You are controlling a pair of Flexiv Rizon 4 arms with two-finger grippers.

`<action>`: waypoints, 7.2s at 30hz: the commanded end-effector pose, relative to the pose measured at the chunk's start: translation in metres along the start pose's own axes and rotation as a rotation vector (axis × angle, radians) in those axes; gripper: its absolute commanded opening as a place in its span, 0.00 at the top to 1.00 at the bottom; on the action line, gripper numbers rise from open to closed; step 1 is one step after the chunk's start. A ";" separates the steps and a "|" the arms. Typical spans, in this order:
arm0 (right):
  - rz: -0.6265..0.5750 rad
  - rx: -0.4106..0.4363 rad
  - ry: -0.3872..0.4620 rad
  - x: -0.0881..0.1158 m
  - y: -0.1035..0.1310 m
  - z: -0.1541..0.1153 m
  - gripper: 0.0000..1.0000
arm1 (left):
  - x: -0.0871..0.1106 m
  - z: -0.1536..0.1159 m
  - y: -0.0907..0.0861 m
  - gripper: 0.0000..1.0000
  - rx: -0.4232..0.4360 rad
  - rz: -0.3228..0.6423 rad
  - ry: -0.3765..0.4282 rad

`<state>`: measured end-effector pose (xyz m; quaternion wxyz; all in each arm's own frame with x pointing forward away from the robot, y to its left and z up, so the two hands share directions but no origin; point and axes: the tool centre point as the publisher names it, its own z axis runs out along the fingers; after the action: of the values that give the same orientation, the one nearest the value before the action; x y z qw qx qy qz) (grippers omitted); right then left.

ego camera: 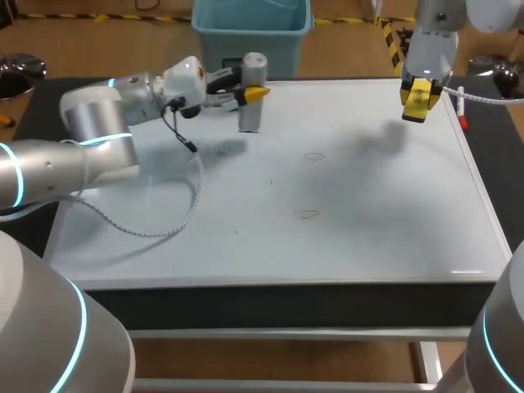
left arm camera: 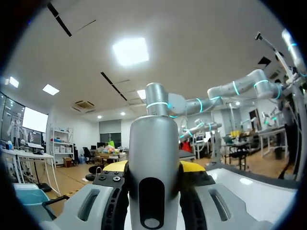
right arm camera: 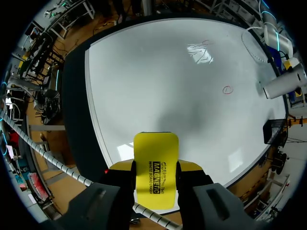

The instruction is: Pick up the inspection probe, press it on each red-marked spot on the whiteboard one by one, put down the probe, pick up the eraser, and wipe off all the red marks.

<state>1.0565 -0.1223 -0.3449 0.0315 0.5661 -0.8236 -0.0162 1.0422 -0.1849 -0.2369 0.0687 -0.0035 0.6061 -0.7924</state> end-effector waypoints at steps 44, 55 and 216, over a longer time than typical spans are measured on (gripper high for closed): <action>-0.247 0.017 -0.059 -0.064 0.122 -0.003 1.00 | -0.012 -0.077 -0.028 1.00 -0.003 -0.027 -0.178; -0.348 -0.024 -0.090 -0.121 0.181 0.008 1.00 | -0.012 -0.077 -0.028 1.00 -0.003 -0.027 -0.178; -0.119 -0.069 0.036 -0.032 -0.013 0.036 1.00 | 0.112 0.069 -0.011 1.00 0.098 -0.098 0.148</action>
<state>1.0761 -0.0969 -0.3831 0.0631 0.6119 -0.7876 -0.0370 0.9396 -0.2452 -0.2142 -0.0137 0.0292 0.5745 -0.8179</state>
